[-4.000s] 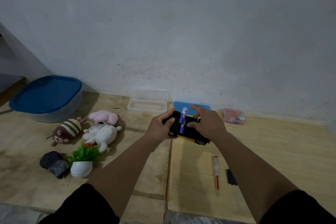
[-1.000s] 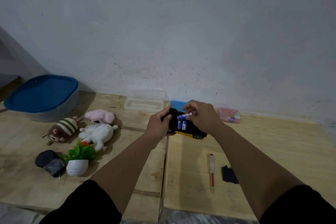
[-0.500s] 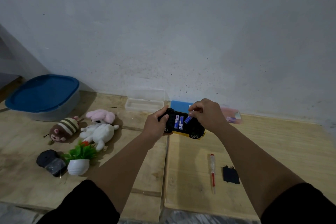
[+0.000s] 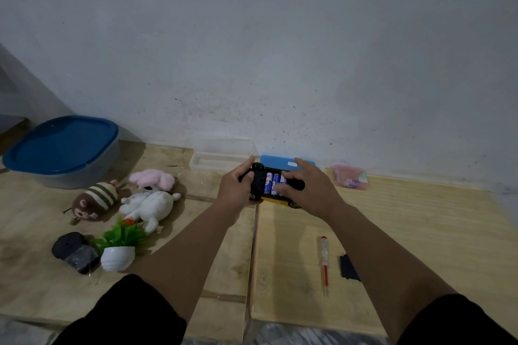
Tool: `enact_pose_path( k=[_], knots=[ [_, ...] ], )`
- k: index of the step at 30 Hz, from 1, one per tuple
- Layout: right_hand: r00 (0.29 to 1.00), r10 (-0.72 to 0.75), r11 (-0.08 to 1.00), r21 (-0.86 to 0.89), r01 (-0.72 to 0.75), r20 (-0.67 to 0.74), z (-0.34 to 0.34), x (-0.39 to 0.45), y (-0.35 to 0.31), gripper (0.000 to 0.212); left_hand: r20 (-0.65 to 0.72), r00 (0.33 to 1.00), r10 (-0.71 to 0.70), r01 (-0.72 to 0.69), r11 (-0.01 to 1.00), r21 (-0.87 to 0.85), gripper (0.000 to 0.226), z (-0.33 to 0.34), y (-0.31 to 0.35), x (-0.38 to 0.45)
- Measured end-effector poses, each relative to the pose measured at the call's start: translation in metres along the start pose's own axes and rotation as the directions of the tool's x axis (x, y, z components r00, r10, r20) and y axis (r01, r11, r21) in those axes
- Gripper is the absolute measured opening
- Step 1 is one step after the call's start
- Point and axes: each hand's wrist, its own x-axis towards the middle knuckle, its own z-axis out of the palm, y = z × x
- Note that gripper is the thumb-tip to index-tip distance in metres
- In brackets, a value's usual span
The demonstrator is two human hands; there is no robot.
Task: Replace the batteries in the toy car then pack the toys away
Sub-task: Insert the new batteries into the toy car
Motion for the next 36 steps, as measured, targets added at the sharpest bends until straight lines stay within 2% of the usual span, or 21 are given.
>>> enact_pose_path(
  k=[3, 5, 6, 8, 10, 12, 15, 18, 21, 23, 29, 31, 34, 36],
  knots=[
    [1.000, -0.006, 0.999, 0.034, 0.007, -0.018, -0.008, 0.000, 0.002, 0.019, 0.099, 0.994, 0.037, -0.044, 0.997, 0.071, 0.034, -0.002, -0.001, -0.004],
    [1.000, 0.014, 0.982, 0.190, -0.014, 0.001, -0.015, 0.000, 0.001, 0.005, 0.170, 0.984, 0.059, -0.074, 0.994, 0.082, 0.032, -0.003, 0.005, -0.005],
    [0.999, 0.040, 0.955, 0.293, -0.048, 0.031, -0.018, 0.000, 0.001, 0.012, 0.199, 0.977, 0.072, -0.089, 0.993, 0.079, 0.032, -0.003, 0.009, -0.004],
    [0.977, 0.097, 0.856, 0.485, -0.179, 0.189, -0.022, -0.002, 0.000, 0.036, 0.246, 0.964, 0.098, -0.122, 0.989, 0.082, 0.035, -0.005, 0.017, -0.001],
    [0.941, 0.097, 0.789, 0.551, -0.271, 0.324, -0.023, -0.004, 0.003, 0.064, 0.248, 0.960, 0.132, -0.160, 0.983, 0.094, 0.039, -0.003, 0.021, 0.001],
    [0.922, 0.082, 0.740, 0.596, -0.310, 0.378, -0.020, -0.005, 0.005, 0.079, 0.185, 0.971, 0.151, -0.171, 0.980, 0.098, 0.047, 0.001, 0.019, 0.002],
    [0.919, 0.116, 0.636, 0.682, -0.360, 0.377, -0.015, -0.008, 0.008, 0.079, 0.143, 0.983, 0.118, -0.141, 0.977, 0.161, 0.056, 0.007, 0.010, 0.001],
    [0.921, 0.146, 0.584, 0.720, -0.376, 0.362, -0.010, -0.013, 0.015, 0.070, 0.298, 0.955, 0.010, -0.084, 0.968, 0.236, 0.067, 0.013, -0.002, -0.001],
    [0.929, 0.185, 0.612, 0.702, -0.365, 0.322, -0.009, -0.018, 0.022, 0.061, 0.428, 0.903, -0.010, -0.110, 0.961, 0.255, 0.067, 0.025, -0.012, -0.003],
    [0.933, 0.200, 0.638, 0.683, -0.356, 0.299, -0.008, -0.021, 0.028, 0.057, 0.431, 0.902, 0.006, -0.150, 0.941, 0.302, 0.061, 0.033, -0.016, -0.002],
    [0.976, 0.148, 0.738, 0.639, -0.216, 0.159, -0.012, -0.026, 0.053, 0.054, 0.425, 0.905, -0.033, -0.106, 0.948, 0.300, 0.060, 0.056, -0.023, -0.003],
    [0.976, 0.140, 0.743, 0.633, -0.216, 0.168, -0.015, -0.026, 0.064, 0.054, 0.442, 0.895, -0.061, -0.077, 0.954, 0.289, 0.068, 0.063, -0.028, -0.005],
    [0.961, 0.126, 0.723, 0.641, -0.259, 0.247, -0.016, -0.031, 0.085, 0.057, 0.439, 0.895, -0.084, -0.091, 0.927, 0.363, 0.083, 0.075, -0.039, -0.004],
    [0.968, 0.132, 0.748, 0.619, -0.240, 0.216, -0.014, -0.038, 0.104, 0.064, 0.416, 0.903, -0.106, -0.064, 0.926, 0.373, 0.085, 0.084, -0.049, -0.003]
  ],
)
